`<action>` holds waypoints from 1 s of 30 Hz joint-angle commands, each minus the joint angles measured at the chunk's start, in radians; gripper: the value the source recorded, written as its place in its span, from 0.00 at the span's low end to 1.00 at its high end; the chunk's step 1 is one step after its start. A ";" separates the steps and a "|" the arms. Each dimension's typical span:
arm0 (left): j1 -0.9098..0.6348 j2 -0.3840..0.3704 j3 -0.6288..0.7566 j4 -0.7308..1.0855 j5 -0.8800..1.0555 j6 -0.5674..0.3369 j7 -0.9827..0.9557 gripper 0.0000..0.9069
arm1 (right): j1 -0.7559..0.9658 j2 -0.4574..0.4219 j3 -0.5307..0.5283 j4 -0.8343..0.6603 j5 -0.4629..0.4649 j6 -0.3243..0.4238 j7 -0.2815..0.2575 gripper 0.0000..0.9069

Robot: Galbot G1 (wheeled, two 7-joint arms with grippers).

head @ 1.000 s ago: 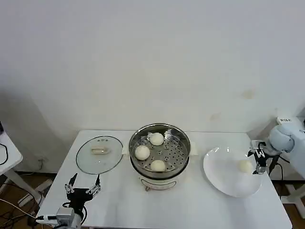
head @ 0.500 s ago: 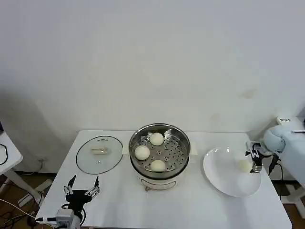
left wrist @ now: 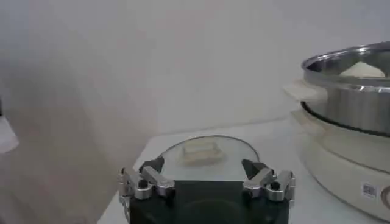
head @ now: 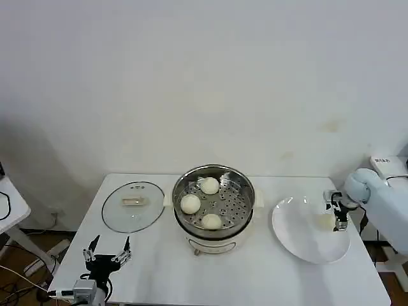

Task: Take steamed baozi put them in steamer then cover it.

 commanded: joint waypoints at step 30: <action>-0.003 -0.012 0.015 0.006 0.002 0.000 -0.003 1.00 | -0.026 -0.022 0.047 0.011 0.027 0.022 0.016 0.63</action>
